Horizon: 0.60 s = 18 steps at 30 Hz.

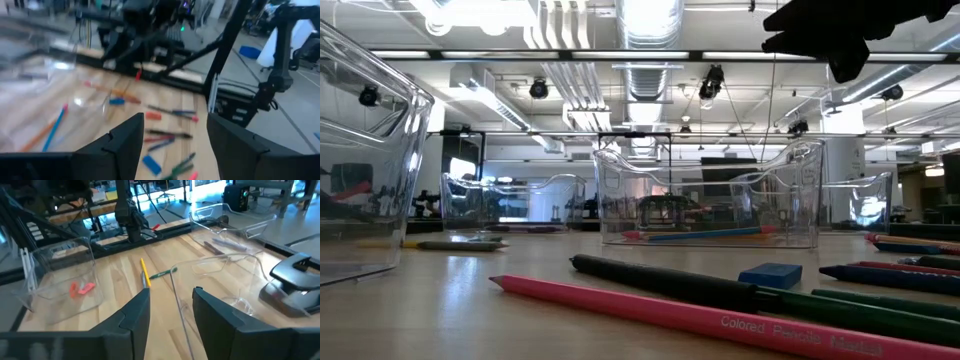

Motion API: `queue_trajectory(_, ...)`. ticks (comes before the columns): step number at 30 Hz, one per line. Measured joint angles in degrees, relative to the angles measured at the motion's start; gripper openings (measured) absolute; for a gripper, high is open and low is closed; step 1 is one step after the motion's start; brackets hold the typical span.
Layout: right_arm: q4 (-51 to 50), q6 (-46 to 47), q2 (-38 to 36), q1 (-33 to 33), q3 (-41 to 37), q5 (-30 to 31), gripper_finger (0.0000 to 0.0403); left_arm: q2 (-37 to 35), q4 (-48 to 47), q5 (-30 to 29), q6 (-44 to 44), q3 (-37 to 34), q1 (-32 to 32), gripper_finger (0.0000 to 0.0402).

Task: Sort crayons/erasers/pens/pencils in bins
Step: Put the orange pencil into the middle transparent bin

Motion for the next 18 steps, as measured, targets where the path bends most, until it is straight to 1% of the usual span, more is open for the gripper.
queue_trajectory(3, -1.6, 0.8, -2.1, 0.0, 0.0, -0.3, 0.0142, 0.8, 5.4, -0.1, 5.4, 0.0, 0.9, 0.0203)
queue_trajectory(7, -9.6, 0.6, -8.9, 0.0, 0.0, -4.1, 0.0139, 1.6, 6.7, -0.1, 5.9, -0.1, 2.5, 0.0203)
queue_trajectory(11, -18.0, -0.7, -16.1, 0.0, 0.0, -9.7, 0.0132, 2.7, 6.9, 0.0, 6.1, -0.2, 4.3, 0.0203)
queue_trajectory(15, -22.7, -0.8, -20.5, -0.1, -0.2, -10.1, 0.0127, 4.2, 6.9, 0.0, 6.3, -0.2, 6.9, 0.0203)
queue_trajectory(18, -23.0, -3.8, -21.9, -0.1, -0.4, -10.1, 0.0129, 5.0, 6.6, 0.0, 6.8, -0.2, 9.1, 0.0203)
